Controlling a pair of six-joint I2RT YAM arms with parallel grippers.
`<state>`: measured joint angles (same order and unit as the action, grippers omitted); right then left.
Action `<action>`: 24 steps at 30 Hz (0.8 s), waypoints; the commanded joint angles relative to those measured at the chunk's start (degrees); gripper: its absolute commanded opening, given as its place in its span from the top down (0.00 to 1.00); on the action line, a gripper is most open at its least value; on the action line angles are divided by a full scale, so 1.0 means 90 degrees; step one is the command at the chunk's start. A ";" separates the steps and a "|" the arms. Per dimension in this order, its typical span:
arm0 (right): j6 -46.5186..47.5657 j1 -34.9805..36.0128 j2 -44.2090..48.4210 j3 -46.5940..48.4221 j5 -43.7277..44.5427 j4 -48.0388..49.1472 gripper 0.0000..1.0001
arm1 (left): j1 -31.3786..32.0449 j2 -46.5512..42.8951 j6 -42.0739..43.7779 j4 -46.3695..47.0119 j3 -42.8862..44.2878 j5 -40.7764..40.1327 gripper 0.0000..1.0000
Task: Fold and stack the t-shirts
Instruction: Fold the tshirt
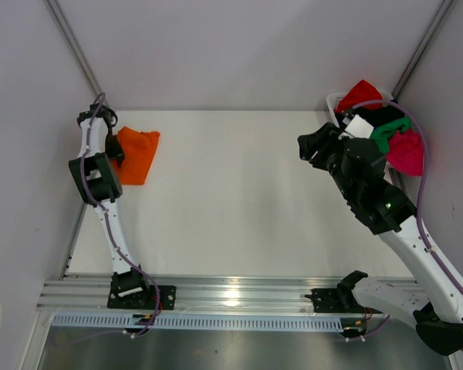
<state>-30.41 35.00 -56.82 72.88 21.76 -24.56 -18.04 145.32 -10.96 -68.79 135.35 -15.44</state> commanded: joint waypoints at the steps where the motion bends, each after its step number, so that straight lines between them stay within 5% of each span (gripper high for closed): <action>1: 0.0020 0.0056 0.0102 0.0017 0.0073 0.0150 0.42 | -0.0134 -0.0042 -0.0149 -0.0159 0.0117 -0.0247 0.38; 18: -0.0078 0.0066 0.0326 -0.0451 0.0180 0.0228 0.42 | 0.0247 -0.2512 -0.0218 0.1345 -0.1434 0.1188 0.43; 24: -0.0097 0.0066 0.0492 -0.0578 0.0239 0.0238 0.43 | 0.0501 -0.2192 -0.0266 0.0819 -0.1036 0.1111 0.42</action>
<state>-31.05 35.31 -54.28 67.90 22.65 -24.34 -14.74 124.46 -13.02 -59.53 124.27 -6.90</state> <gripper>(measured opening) 0.577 0.580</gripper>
